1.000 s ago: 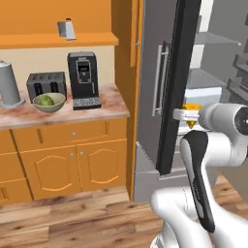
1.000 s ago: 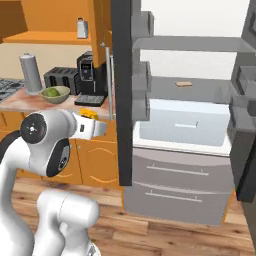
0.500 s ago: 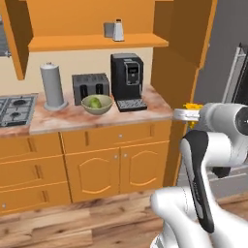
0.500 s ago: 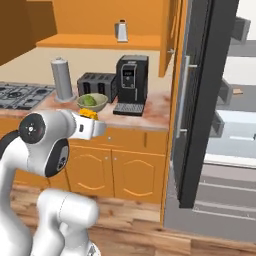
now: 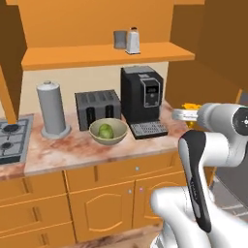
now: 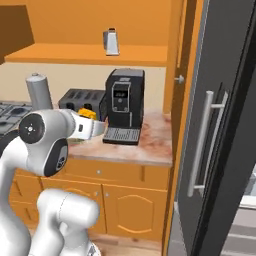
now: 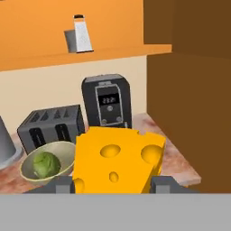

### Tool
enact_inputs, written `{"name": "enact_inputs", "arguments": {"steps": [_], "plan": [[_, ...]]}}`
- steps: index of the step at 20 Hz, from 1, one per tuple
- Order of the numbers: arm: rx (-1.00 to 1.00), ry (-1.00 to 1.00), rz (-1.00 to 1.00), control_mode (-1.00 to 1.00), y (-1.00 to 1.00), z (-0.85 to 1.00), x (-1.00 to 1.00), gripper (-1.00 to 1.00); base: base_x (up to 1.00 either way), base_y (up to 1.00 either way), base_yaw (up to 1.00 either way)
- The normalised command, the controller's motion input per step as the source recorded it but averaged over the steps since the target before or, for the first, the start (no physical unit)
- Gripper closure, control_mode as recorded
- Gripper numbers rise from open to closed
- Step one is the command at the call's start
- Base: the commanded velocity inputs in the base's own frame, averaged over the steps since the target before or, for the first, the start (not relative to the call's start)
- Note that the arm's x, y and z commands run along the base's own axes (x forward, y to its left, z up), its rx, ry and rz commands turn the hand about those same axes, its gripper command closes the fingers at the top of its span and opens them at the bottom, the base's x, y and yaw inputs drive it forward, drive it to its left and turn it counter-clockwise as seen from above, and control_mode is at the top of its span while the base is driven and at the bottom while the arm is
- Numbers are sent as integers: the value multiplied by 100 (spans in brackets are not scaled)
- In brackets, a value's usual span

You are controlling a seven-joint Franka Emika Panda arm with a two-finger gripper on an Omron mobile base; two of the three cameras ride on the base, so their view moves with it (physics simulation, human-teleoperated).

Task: Pick the cheese from the fridge and the cheese grater from the cabinet and place them next to the salad bowl.

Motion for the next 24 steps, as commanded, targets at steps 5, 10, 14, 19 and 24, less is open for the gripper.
{"name": "enact_inputs", "arguments": {"steps": [5,10,14,19,24], "plan": [[0,0,0,100,0,0,0,100,100,14,0],[0,0,0,100,0,0,0,100,88,56,0],[0,0,0,100,0,0,0,100,55,53,7],[0,0,0,100,0,0,0,100,-2,24,6],[-12,10,10,-100,79,-12,-19,100,0,0,0]]}}
